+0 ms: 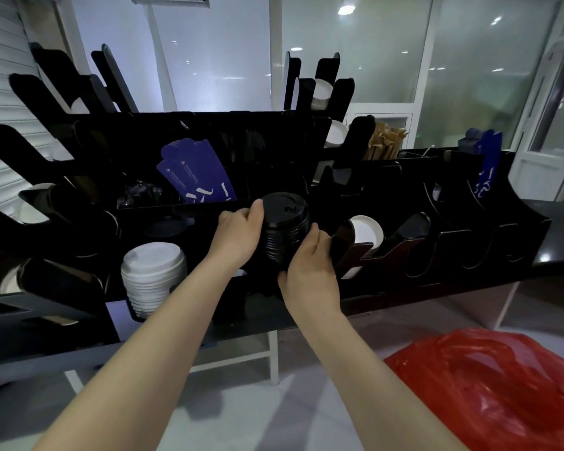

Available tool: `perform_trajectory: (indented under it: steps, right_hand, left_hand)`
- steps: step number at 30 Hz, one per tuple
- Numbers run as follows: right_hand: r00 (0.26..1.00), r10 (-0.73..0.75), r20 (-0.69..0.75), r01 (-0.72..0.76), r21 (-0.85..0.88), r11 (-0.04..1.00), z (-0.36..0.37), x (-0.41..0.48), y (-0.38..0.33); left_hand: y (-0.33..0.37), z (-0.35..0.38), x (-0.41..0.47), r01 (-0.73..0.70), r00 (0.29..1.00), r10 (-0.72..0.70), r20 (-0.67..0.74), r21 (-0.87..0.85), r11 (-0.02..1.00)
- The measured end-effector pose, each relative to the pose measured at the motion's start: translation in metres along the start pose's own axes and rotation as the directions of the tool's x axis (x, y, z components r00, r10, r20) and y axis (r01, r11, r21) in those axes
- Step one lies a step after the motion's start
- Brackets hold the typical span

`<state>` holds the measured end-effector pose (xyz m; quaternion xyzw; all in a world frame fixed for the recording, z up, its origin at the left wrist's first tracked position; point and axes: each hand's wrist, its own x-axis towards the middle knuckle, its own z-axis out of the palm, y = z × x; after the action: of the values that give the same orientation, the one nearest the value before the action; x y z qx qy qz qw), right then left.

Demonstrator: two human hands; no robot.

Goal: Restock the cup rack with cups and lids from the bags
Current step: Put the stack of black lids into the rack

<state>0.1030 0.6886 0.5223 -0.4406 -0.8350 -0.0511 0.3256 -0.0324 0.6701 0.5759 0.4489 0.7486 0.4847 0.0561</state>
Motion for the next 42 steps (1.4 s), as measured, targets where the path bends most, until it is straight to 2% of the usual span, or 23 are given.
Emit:
perform_trajectory:
  steps: [2,4,8,13,16,22,27,31,34,36,39,42]
  right_hand:
    - [1.000,0.008,-0.012,-0.008,-0.004,1.000,-0.002,-0.003,-0.001]
    - [0.998,0.020,-0.060,-0.016,0.065,0.998,-0.006,-0.005,-0.001]
    - [0.999,-0.014,-0.039,0.018,0.115,0.993,-0.006,-0.005,0.000]
    - [0.999,-0.038,0.016,0.037,0.056,0.998,-0.012,0.000,0.002]
    - [0.999,-0.022,0.038,0.021,0.019,1.000,-0.008,0.001,0.001]
    - [0.999,-0.023,-0.023,0.025,0.074,0.997,0.001,-0.001,0.001]
    - [0.997,-0.076,-0.012,0.077,0.077,0.994,-0.003,-0.005,0.004]
    - [0.984,-0.174,0.048,0.167,0.119,0.979,-0.008,-0.006,0.010]
    - [0.967,-0.243,0.079,0.235,0.094,0.967,-0.010,-0.008,0.018]
    - [0.961,-0.274,0.049,0.272,0.032,0.962,-0.009,-0.010,0.020]
    - [0.957,-0.291,0.012,0.291,0.012,0.957,-0.006,-0.012,0.020]
    - [0.959,-0.282,-0.016,0.282,0.024,0.959,-0.005,-0.012,0.020]
  left_hand:
    - [0.003,0.001,0.002,-0.060,0.998,0.060,-0.021,-0.013,0.998]
    - [0.007,0.001,0.004,-0.100,0.995,0.100,-0.023,0.002,0.995]
    - [0.002,0.003,0.005,-0.083,0.997,0.082,0.008,0.084,0.993]
    - [0.002,0.006,0.002,-0.053,0.997,0.058,-0.046,0.115,0.992]
    - [0.000,0.009,0.003,-0.019,1.000,0.022,-0.018,0.153,0.988]
    - [0.000,0.012,0.002,-0.074,0.996,0.081,-0.029,0.173,0.982]
    - [-0.002,0.010,0.000,-0.123,0.991,0.128,-0.032,0.125,0.985]
    - [-0.007,0.013,-0.006,-0.152,0.988,0.148,0.039,0.147,0.977]
    - [-0.012,0.013,-0.011,-0.194,0.981,0.194,0.019,0.139,0.971]
    - [-0.013,0.010,-0.015,-0.273,0.961,0.276,-0.012,0.112,0.955]
    - [-0.012,0.008,-0.019,-0.402,0.915,0.402,0.021,0.101,0.910]
    - [-0.014,0.007,-0.020,-0.400,0.916,0.397,0.061,0.074,0.913]
